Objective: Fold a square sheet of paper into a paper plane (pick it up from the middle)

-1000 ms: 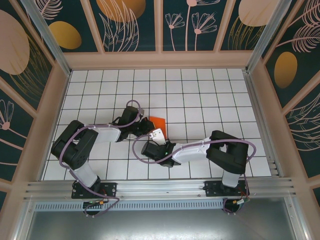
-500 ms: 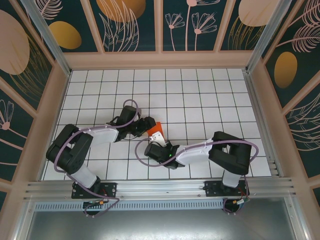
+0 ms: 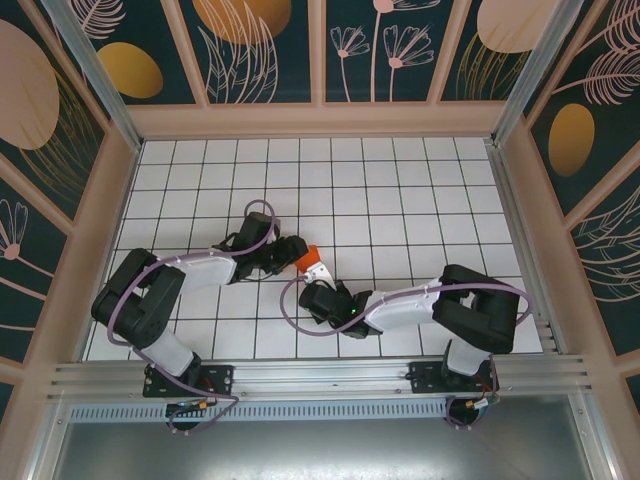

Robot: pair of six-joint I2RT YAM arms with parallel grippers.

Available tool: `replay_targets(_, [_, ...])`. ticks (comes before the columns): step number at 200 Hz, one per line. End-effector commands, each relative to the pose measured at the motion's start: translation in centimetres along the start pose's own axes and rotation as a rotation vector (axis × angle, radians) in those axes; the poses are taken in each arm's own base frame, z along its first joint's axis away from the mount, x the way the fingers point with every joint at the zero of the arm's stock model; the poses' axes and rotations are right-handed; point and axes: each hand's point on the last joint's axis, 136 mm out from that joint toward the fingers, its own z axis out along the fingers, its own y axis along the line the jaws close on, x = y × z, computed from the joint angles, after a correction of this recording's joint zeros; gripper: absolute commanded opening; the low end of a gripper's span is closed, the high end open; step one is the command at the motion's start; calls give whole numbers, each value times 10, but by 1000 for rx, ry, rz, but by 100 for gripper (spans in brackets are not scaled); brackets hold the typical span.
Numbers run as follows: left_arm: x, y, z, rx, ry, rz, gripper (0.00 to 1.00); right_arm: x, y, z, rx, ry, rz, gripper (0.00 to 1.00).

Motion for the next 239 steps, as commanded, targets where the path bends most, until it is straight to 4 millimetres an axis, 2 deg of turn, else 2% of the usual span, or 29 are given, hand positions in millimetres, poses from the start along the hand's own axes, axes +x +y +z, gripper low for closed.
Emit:
replay_targets(1, [1, 12, 5, -45, 16, -13, 47, -1, 0, 0, -10, -12, 14, 0])
replay_targets(27, [1, 13, 8, -51, 27, -10, 32, 0, 0, 2, -3, -10, 20, 0])
replay_targets(75, [-2, 12, 7, -64, 23, -4, 12, 2, -3, 2, 12, 0, 22, 11])
replay_targets(92, [-2, 10, 7, -64, 24, -2, 2, 4, -4, 3, 22, 8, 15, 12])
replay_targets(159, [-1, 9, 7, -65, 34, 6, 1, 7, -5, 10, 55, 30, -15, 13])
replay_targets(192, [-1, 10, 7, -66, 34, 5, 1, 5, -5, 9, 53, 26, -4, 7])
replay_targets(202, [-1, 9, 7, -66, 34, 5, 5, 7, -4, 9, 49, 30, -4, 4])
replay_targets(212, [-3, 10, 6, -70, 29, 7, 12, 7, -4, 9, 42, 31, 4, 2])
replay_targets(226, [-6, 11, 2, -85, 7, 17, 16, 5, -2, 8, 22, 27, 20, 0])
replay_targets(239, [-10, 16, -5, -124, -28, 29, 26, 2, 2, 7, -25, 18, 53, 0])
